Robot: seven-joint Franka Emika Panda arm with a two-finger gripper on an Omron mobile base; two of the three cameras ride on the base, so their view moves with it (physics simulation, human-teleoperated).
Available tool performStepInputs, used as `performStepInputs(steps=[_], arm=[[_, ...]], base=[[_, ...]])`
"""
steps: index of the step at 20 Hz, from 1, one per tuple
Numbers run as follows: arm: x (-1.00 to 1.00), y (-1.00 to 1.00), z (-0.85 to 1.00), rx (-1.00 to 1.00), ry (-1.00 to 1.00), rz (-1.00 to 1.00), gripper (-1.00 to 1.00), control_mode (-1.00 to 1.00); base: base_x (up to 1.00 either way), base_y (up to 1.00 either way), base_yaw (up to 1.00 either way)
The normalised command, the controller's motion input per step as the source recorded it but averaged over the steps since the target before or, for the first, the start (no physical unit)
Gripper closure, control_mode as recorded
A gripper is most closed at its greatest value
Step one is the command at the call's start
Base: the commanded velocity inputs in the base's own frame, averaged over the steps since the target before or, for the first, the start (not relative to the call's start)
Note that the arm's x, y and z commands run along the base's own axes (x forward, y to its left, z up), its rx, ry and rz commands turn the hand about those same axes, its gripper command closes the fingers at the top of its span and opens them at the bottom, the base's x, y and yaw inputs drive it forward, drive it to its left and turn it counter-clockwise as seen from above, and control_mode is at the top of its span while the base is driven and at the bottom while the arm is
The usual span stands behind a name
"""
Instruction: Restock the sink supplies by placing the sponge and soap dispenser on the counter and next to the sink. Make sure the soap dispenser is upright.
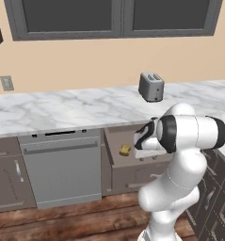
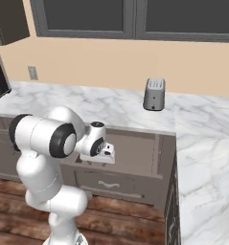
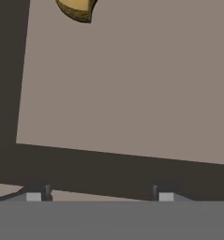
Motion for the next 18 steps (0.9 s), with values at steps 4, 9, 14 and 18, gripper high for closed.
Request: performStepInputs(steps=[4,9,14,18], arm=[[-0.99,0.00,-0.58,0.05,0.07,0.03,-1.00,-1.00],[-1.00,-0.02,-0.49,0.11,0.04,0.01,-1.00,-1.00],[-1.00,-0.03,-0.51,0.12,0.03,0.00,-1.00,-1.00],[-1.00,-0.01,-0.52,0.09,0.04,0.00,-1.00,-1.00]], base=[[0.00,0.00,0.00],[0.00,0.00,0.00],[0.00,0.00,0.00],[0.00,0.00,0.00]])
